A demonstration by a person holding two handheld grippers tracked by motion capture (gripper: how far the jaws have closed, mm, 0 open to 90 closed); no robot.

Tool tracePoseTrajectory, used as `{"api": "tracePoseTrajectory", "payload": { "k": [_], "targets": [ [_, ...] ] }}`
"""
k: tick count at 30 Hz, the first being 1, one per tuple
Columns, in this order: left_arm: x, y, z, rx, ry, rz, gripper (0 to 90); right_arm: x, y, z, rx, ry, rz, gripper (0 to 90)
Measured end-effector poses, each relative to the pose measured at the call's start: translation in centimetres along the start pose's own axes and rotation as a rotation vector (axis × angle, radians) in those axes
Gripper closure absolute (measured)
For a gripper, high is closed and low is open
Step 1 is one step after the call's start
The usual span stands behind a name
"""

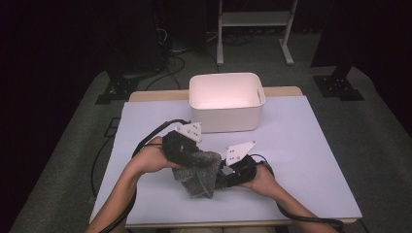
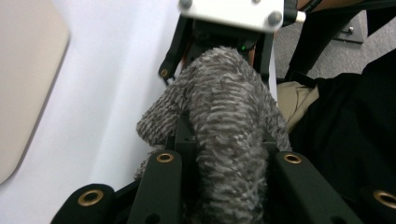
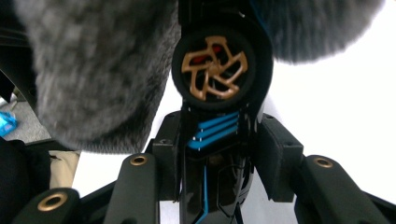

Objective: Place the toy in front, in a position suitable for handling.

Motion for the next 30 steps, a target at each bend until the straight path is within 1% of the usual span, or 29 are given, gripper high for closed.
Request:
{"api": "tracePoseTrajectory", "payload": {
  "k": [1, 3, 5, 8, 11, 15, 17, 21, 23, 25, 27, 28, 29, 30],
  "targets": [
    [0.2, 0.2, 0.0, -0.006, 0.013, -0.001, 72.0, 0.1, 0.2, -0.1, 0.002, -0.008, -0.008, 55.4],
    [0.6, 0.5, 0.3, -0.02, 0.02, 0.012, 72.1, 0.2, 0.7, -0.2, 0.004, -0.016, -0.019, 55.4],
    [1.1, 0.5, 0.5, -0.025, 0.031, 0.026, 72.1, 0.4, 1.1, -0.3, 0.007, -0.027, -0.025, 55.4],
    [1.5, 0.0, 0.4, -0.011, 0.037, 0.022, 72.1, 0.5, 1.6, -0.2, 0.017, -0.026, -0.028, 55.5],
    [1.4, -0.2, 0.3, -0.009, 0.041, 0.019, 72.1, 0.7, 1.9, 0.0, 0.028, -0.024, -0.034, 55.7],
    [0.8, -0.5, 0.3, -0.005, 0.022, 0.025, 72.1, 0.7, 2.3, 0.0, 0.037, -0.036, -0.035, 55.9],
    [0.4, -0.8, 0.3, -0.006, 0.011, 0.031, 72.1, 0.8, 2.5, -0.1, 0.039, -0.053, -0.033, 55.9],
    [-0.4, -1.4, 0.4, 0.002, 0.002, 0.031, 72.0, 1.0, 3.5, -0.5, 0.064, -0.055, -0.007, 55.9],
    [-1.0, -1.8, 0.4, 0.009, -0.009, 0.025, 72.1, 1.2, 4.4, -0.7, 0.08, -0.054, 0.003, 55.9],
    [-1.4, -2.2, 0.4, 0.009, -0.028, 0.033, 72.1, 1.4, 5.3, -0.9, 0.096, -0.053, 0.014, 55.9],
    [-1.8, -2.5, 0.5, 0.012, -0.034, 0.034, 72.1, 1.8, 6.4, -1.1, 0.114, -0.06, 0.038, 55.9],
    [-2.0, -2.7, 0.5, 0.015, -0.039, 0.036, 72.1, 2.1, 6.9, -1.3, 0.123, -0.05, 0.059, 55.8],
    [-2.1, -2.8, 0.4, 0.015, -0.04, 0.036, 72.1, 2.5, 7.6, -1.4, 0.132, -0.052, 0.083, 55.9],
    [-2.2, -2.9, 0.5, 0.016, -0.042, 0.035, 72.1, 2.6, 8.0, -1.5, 0.136, -0.056, 0.088, 55.9]
  ]
}}
Point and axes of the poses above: each handheld gripper's, and its own axes: y roughly backward along the jaws, x roughly out of its underside, z roughly to its left, the point moved 9 cm from there along -y, roughly forward along the jaws, and after that the axes turned 11 degrees about -z, right-handed, at the moved point
